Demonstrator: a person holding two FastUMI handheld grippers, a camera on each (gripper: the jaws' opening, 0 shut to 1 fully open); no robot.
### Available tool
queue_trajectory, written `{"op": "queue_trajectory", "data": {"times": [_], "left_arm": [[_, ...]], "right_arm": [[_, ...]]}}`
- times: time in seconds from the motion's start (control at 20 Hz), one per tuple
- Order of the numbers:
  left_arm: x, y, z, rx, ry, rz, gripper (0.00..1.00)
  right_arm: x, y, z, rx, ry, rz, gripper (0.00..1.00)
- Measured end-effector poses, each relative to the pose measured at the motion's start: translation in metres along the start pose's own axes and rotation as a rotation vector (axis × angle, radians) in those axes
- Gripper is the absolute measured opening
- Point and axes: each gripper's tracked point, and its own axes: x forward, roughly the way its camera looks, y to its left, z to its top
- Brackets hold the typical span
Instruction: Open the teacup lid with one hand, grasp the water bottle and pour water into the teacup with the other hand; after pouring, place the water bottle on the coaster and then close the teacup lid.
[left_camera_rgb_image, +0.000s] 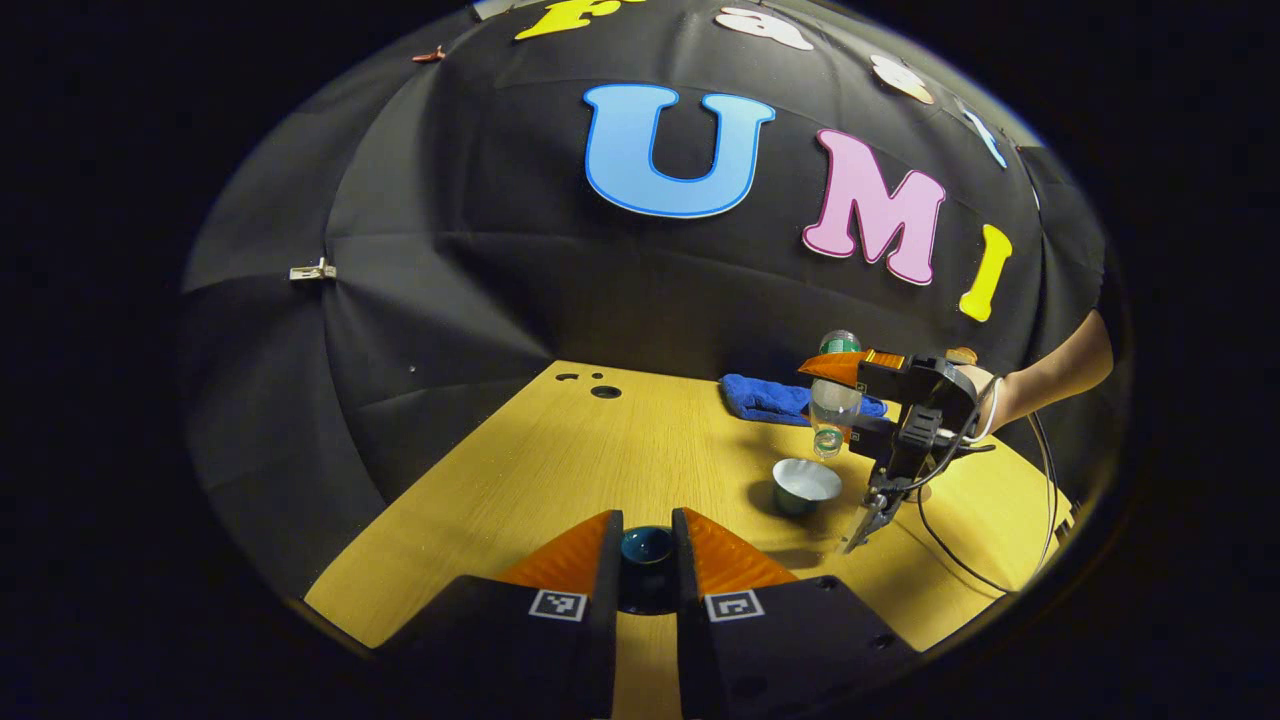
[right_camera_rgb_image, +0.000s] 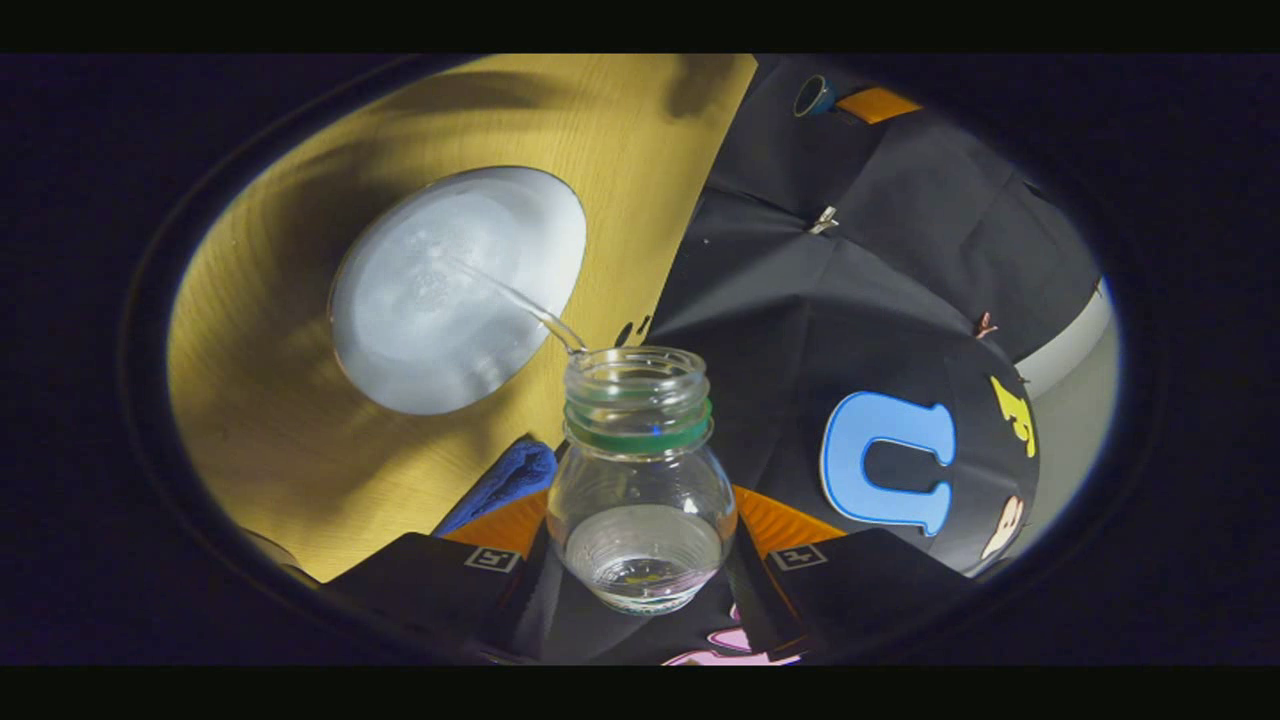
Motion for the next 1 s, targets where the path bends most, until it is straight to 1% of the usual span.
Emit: {"op": "queue_trajectory", "data": {"times": [0.25, 0.65, 0.75, 0.8, 0.85, 1.0], "left_arm": [[0.0, 0.001, 0.0, 0.002, -0.001, 0.003, 0.29], [0.0, 0.002, 0.002, 0.004, -0.004, 0.011, 0.29], [0.001, 0.002, 0.002, 0.006, -0.005, 0.016, 0.29], [0.001, 0.003, 0.002, 0.006, -0.005, 0.021, 0.25], [0.0, 0.004, 0.003, 0.005, -0.005, 0.024, 0.29], [-0.001, 0.004, 0.007, 0.01, -0.009, 0.03, 0.29]], "right_arm": [[0.004, -0.004, -0.002, -0.01, 0.0, -0.005, 0.75], [0.007, 0.005, 0.001, 0.004, 0.008, 0.031, 0.75], [0.005, 0.013, -0.001, 0.036, 0.031, 0.06, 0.75], [0.003, 0.019, -0.002, 0.061, 0.046, 0.082, 0.75], [0.0, 0.022, -0.004, 0.087, 0.062, 0.094, 0.75], [-0.01, 0.019, -0.015, 0.209, 0.131, 0.113, 0.75]]}}
